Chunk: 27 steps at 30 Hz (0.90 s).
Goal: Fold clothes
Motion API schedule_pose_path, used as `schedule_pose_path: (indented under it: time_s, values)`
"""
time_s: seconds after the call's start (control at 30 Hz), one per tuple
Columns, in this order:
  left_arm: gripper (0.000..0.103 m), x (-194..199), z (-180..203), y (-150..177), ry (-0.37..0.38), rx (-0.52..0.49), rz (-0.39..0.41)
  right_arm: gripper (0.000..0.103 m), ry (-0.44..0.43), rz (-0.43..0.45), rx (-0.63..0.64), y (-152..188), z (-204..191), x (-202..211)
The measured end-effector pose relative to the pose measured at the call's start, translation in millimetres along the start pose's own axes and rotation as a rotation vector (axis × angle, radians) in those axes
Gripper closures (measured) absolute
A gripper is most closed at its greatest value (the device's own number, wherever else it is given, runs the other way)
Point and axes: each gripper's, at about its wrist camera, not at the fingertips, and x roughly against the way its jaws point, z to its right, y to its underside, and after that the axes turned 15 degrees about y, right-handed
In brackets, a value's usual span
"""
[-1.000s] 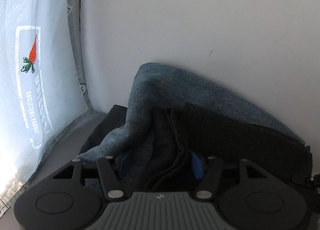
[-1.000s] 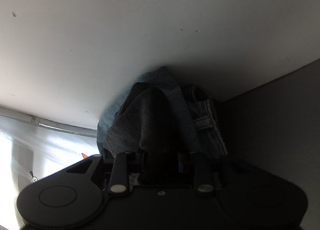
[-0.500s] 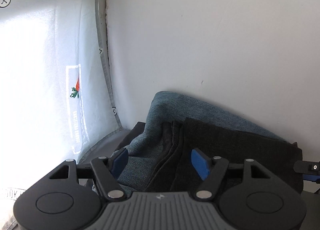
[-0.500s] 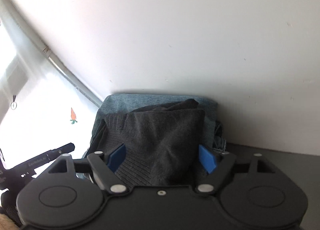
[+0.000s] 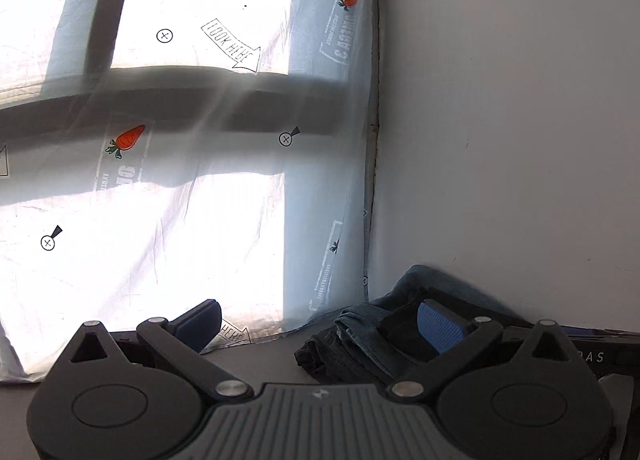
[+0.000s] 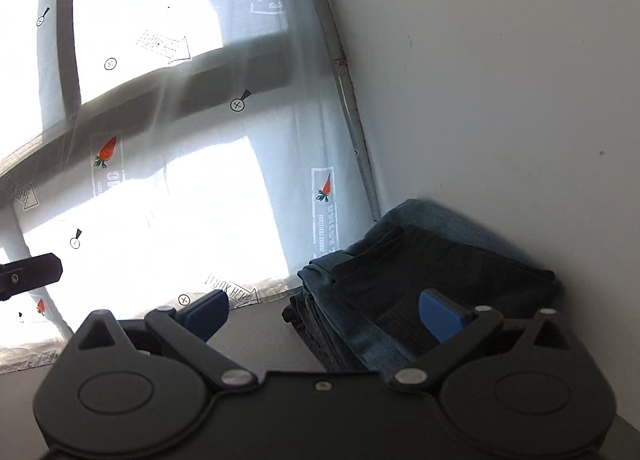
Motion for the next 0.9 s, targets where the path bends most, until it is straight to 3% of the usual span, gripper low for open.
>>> schedule_pose_path:
  time_s: [0.1,0.3,0.5,0.63,0.9]
  values:
    - [0.000,58.5,-2.6,15.6,-0.092,0.043,-0.002,0.000,-0.035,0.008,0.061,7.5,-23.6,32.3]
    - [0.000,176.6,-10.6,33.4,-0.294,0.171,0.035,0.000,-0.209,0.010,0.149,37.9,-72.9,105.2]
    - [0.000,278.1,-25.7,50.9,-0.361,0.216,0.054,0.000,-0.299,0.013,0.206,81.8,-130.2,188.1]
    - [0.000,340.6,-28.4,69.1,-0.411,0.167,0.004,0.000,-0.337,-0.044,0.204,115.3,-162.5,248.2]
    - [0.000,431.1,-35.9,107.2,-0.445,0.239,-0.084,0.000,-0.347,-0.110,0.314,168.0,-194.6,344.9]
